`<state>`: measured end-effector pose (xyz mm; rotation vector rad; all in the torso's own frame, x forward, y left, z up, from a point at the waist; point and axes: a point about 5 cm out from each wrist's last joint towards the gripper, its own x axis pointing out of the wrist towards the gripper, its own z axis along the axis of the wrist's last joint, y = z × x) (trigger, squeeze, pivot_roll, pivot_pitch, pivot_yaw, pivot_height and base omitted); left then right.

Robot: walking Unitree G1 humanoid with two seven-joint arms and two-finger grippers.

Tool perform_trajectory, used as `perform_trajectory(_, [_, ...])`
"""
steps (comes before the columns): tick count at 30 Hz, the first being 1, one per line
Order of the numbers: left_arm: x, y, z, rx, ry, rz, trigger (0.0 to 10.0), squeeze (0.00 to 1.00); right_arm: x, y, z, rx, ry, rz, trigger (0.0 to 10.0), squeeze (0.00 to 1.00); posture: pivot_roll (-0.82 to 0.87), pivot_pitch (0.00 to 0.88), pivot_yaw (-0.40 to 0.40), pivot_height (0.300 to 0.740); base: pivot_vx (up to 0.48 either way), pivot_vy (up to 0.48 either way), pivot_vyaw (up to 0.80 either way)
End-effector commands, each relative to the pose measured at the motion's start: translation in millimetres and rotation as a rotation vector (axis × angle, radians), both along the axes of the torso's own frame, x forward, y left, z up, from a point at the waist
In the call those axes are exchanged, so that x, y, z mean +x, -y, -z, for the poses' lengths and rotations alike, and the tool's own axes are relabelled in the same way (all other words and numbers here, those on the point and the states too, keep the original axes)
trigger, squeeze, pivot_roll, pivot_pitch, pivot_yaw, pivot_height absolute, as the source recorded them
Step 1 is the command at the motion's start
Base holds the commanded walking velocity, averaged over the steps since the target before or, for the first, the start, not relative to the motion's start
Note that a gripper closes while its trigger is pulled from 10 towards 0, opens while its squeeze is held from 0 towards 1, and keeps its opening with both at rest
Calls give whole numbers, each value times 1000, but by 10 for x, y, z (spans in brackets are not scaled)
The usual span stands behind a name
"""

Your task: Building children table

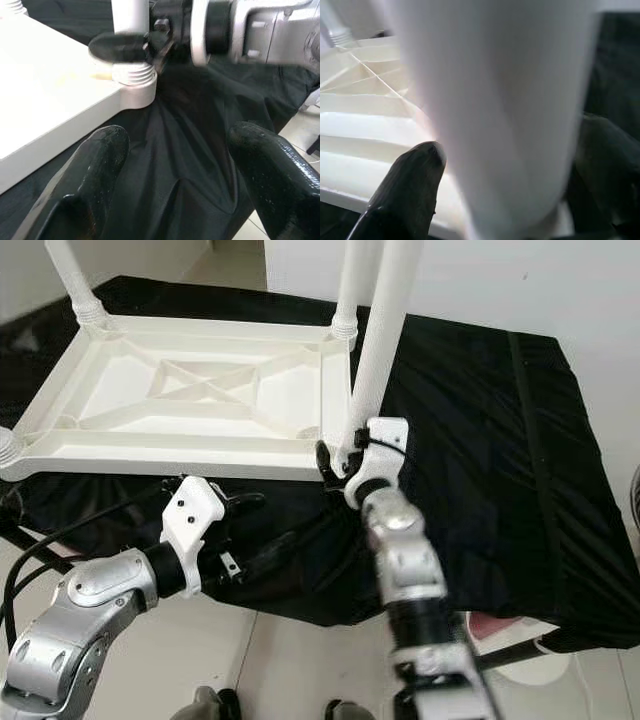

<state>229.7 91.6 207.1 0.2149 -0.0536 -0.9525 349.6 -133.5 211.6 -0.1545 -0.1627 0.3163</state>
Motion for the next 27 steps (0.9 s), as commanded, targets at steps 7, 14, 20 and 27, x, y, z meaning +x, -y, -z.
perform_trajectory(7, [28,-40,-13,-8,10,-86,10000,0,129,145,-16,-168,-59,-251,10000,0,-4,188,32,740,0,0,0])
perform_trajectory(14, [30,-44,-18,-7,10,-85,10000,0,143,136,-37,-147,-111,-487,10000,0,-1,190,36,740,0,0,0])
perform_trajectory(20, [31,-49,-24,-4,11,-83,10000,0,221,114,-63,-133,-150,-583,10000,0,10,194,43,740,0,0,0])
perform_trajectory(27, [30,-61,-29,-2,10,-87,10000,0,307,57,-56,-171,-162,-587,6157,0,14,195,43,740,0,0,0])
